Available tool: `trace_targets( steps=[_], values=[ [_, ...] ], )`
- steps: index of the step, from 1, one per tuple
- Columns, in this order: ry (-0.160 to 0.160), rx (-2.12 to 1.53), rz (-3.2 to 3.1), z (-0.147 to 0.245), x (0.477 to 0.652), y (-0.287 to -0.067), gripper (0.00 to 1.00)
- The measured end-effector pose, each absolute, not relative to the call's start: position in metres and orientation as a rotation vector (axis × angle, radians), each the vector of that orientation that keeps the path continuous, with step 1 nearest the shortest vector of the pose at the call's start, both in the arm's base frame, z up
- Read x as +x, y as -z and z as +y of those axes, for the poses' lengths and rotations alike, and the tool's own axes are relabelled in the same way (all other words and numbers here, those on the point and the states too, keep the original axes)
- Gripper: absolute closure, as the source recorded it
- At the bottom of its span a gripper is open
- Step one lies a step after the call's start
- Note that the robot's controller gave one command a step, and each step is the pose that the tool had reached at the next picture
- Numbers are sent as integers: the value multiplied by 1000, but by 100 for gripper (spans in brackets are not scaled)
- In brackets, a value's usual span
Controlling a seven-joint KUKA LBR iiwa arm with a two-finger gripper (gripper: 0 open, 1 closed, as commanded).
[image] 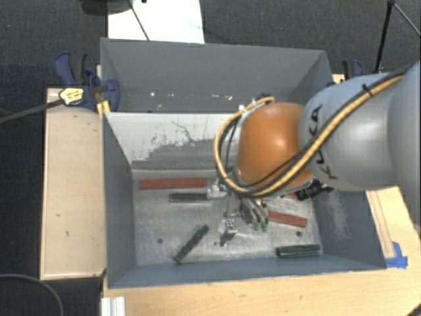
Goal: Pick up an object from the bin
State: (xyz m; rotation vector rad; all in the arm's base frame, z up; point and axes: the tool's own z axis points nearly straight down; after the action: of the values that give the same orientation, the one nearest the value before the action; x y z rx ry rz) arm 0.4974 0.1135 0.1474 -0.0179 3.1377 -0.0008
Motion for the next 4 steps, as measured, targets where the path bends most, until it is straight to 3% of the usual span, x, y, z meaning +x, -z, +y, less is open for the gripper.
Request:
trace_targets(
  steps=[1, 2, 3, 4],
  values=[
    [-5, -203, 3124, 101, 500, -74, 100],
    [-4, -197, 3130, 100, 498, -72, 0],
    [-4, -195, 3130, 100, 498, -72, 0],
    [-8, -489, 3093, 177, 508, -73, 100]
  ],
)
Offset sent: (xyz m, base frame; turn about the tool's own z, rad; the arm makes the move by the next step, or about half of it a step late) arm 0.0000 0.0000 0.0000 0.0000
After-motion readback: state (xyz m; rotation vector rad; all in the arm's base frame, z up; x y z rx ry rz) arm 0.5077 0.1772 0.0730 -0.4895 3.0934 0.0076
